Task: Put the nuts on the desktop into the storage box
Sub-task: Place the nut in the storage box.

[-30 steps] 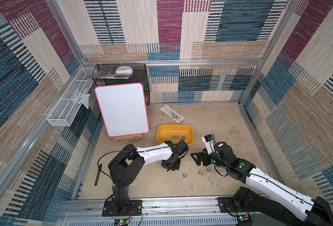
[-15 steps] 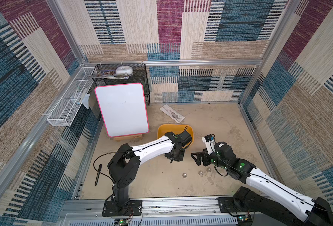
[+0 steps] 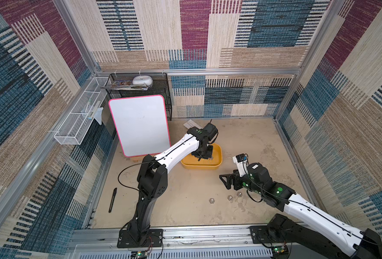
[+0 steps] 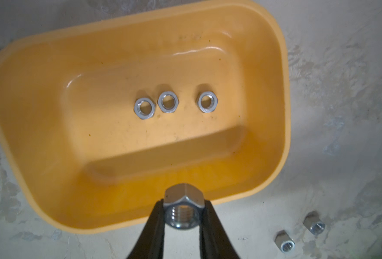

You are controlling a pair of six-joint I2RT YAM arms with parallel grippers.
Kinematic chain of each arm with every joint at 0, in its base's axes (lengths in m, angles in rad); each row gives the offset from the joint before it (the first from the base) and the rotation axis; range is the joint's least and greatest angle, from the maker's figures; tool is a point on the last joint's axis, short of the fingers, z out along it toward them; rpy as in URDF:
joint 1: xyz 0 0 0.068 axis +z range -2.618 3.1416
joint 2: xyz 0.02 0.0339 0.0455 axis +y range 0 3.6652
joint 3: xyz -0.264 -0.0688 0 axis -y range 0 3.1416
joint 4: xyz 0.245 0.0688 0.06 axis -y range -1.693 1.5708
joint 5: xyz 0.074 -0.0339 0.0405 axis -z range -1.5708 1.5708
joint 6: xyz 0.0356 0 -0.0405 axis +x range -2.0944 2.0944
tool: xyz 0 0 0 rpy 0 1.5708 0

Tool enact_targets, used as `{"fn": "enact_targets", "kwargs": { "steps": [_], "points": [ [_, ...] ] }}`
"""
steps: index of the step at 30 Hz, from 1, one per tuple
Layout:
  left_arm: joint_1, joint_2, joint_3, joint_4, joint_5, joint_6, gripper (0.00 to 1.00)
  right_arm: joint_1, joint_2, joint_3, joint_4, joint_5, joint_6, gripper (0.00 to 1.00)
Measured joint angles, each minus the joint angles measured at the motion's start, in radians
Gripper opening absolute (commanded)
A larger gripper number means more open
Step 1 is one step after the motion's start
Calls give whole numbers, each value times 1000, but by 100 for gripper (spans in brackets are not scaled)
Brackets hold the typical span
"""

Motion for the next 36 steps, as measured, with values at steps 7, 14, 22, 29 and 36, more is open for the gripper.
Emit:
{"fn": "enact_targets", "kwargs": {
  "steps": [7, 14, 22, 29, 36],
  "points": [
    [28, 169, 163, -35, 16, 26, 18, 0, -4, 0, 0, -13, 0, 99],
    [58, 271, 267, -52, 29, 42, 18, 0, -10, -3, 0, -20, 0, 99],
    [84, 365, 328, -54, 51, 52, 25, 0, -10, -4, 0, -20, 3, 99],
    [85, 350, 316, -48, 60, 55, 58, 0, -10, -4, 0, -20, 3, 99],
    [82, 239, 284, -58, 79, 44, 58, 0, -10, -4, 0, -20, 3, 99]
  ]
}}
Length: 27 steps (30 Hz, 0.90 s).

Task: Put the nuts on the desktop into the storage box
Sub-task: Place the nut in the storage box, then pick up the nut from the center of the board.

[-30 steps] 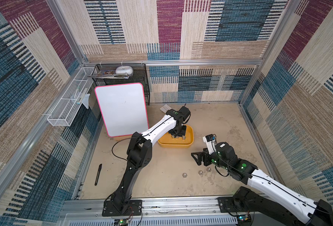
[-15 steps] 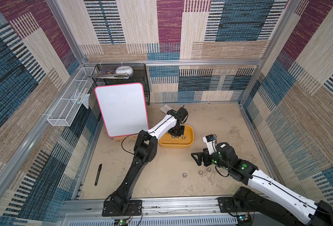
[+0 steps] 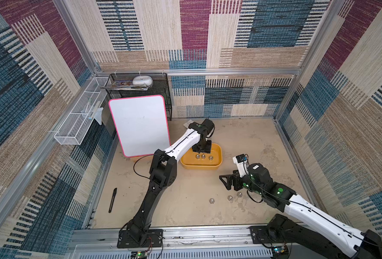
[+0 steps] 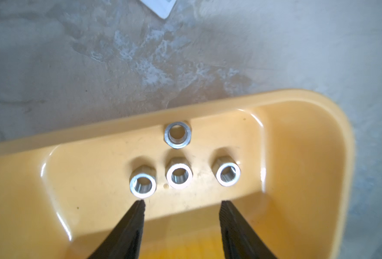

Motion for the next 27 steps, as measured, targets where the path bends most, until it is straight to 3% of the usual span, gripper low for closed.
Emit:
{"fn": "enact_targets", "kwargs": {
  "steps": [7, 15, 22, 27],
  "points": [
    [-46, -183, -129, 3, 2, -15, 58, 0, 0, 0, 0, 0, 0, 99],
    [-114, -458, -471, 67, -26, -43, 64, 0, 1, 0, 0, 4, 0, 99],
    [-121, -678, -753, 165, -27, -76, 84, 0, 50, 0, 0, 28, 0, 99],
    [-121, -745, -856, 216, -53, -89, 90, 0, 76, 0, 0, 79, 19, 99]
  ]
}}
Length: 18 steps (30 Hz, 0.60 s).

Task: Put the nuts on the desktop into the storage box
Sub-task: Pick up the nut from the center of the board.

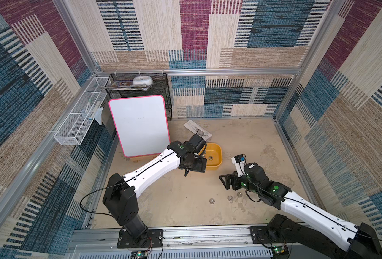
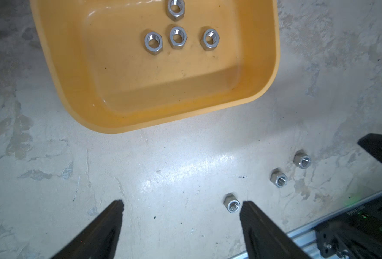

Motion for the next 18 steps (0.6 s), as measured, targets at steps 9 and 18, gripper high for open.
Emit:
{"fn": "enact_targets", "kwargs": {
  "steps": [9, 18],
  "points": [
    [0, 32, -61, 59, 17, 47, 85, 0, 67, 99, -71, 134, 51, 99],
    [-2, 27, -108, 67, 143, 57, 62, -17, 137, 370, -303, 212, 79, 99]
  ]
}}
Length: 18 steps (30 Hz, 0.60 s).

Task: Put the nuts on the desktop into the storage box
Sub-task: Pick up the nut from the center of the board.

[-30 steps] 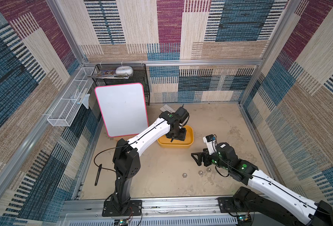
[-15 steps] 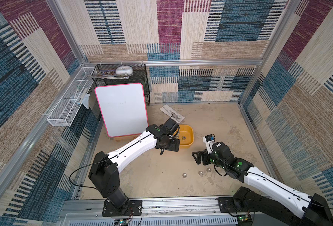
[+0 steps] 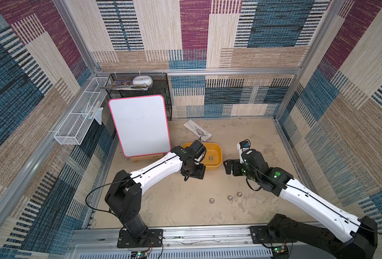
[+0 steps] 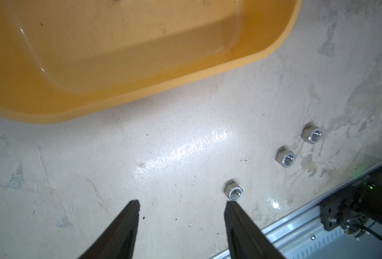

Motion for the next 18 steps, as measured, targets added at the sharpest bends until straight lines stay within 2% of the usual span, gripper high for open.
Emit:
{"fn": "enact_targets", "kwargs": {
  "steps": [5, 8, 11, 18],
  "points": [
    [-25, -3, -6, -8, 16, 50, 52, -43, 69, 129, -112, 3, -1, 99],
    [-81, -3, -23, -13, 13, 80, 51, -69, 82, 153, -156, -10, -1, 99],
    [-142, 5, -38, -18, 2, 94, 46, -91, 77, 154, -185, -27, -5, 99],
    [-246, 67, -44, -16, -53, 103, 47, -113, 5, 90, -221, -92, 3, 99]
  ]
}}
